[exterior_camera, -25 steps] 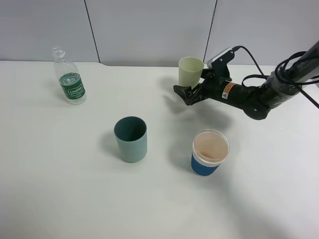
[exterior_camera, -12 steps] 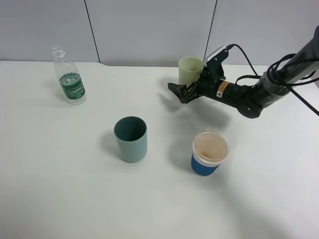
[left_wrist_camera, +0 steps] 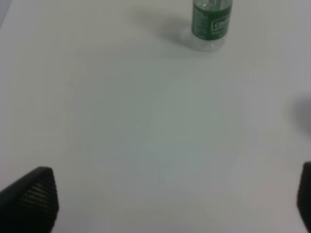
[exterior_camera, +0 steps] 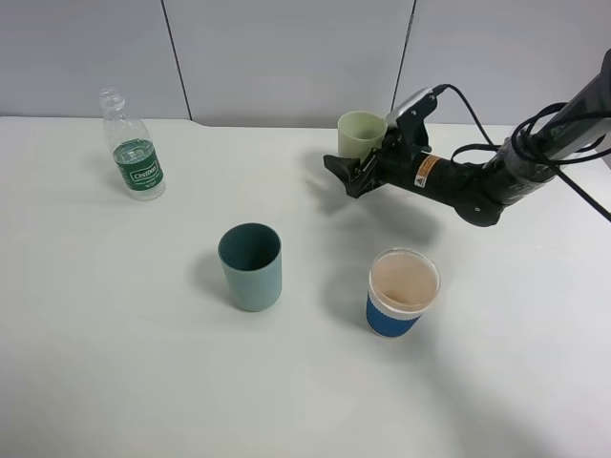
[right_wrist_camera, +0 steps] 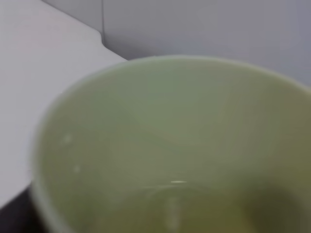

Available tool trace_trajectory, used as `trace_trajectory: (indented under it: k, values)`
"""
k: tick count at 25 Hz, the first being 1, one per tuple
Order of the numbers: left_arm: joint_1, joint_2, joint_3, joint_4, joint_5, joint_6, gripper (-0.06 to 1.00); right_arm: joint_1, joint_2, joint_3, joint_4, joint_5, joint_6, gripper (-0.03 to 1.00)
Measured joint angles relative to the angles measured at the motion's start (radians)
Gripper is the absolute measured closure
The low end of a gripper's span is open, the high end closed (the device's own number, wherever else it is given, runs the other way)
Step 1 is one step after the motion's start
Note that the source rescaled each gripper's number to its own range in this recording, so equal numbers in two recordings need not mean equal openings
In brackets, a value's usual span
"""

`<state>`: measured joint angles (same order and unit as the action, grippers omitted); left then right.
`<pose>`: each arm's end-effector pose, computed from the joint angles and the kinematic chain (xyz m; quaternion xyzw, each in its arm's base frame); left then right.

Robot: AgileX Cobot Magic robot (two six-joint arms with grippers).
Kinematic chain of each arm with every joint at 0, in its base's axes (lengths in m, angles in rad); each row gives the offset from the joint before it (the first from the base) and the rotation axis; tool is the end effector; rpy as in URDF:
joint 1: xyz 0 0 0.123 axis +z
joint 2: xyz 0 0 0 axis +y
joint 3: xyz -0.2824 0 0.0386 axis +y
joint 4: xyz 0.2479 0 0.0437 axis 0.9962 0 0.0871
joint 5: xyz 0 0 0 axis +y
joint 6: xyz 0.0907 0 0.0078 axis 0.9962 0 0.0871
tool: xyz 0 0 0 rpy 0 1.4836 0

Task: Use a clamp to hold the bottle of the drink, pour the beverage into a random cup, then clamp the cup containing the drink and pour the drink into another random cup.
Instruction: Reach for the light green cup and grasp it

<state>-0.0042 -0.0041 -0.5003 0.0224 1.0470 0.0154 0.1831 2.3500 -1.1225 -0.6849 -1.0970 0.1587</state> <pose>-0.0050 0.0018 0.2784 0.0079 0.8484 0.0142 0.5291 0.4084 0.1277 0.0664 -0.3256 0.6764 0.2190 0.6233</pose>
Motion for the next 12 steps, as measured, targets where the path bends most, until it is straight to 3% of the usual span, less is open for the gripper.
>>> trace_trajectory:
  k: [1, 5, 12]
  values:
    - [0.0, 0.0, 0.0, 0.0, 0.0, 0.0, -0.06, 0.0, 0.0, 0.0, -0.001, -0.004, 0.025, 0.97]
    - [0.0, 0.0, 0.0, 0.0, 0.0, 0.0, -0.06, 0.0, 0.0, -0.001, 0.0, -0.006, 0.102, 0.96]
    - [0.0, 0.0, 0.0, 0.0, 0.0, 0.0, -0.06, 0.0, 0.0, -0.001, -0.01, -0.012, 0.113, 0.96]
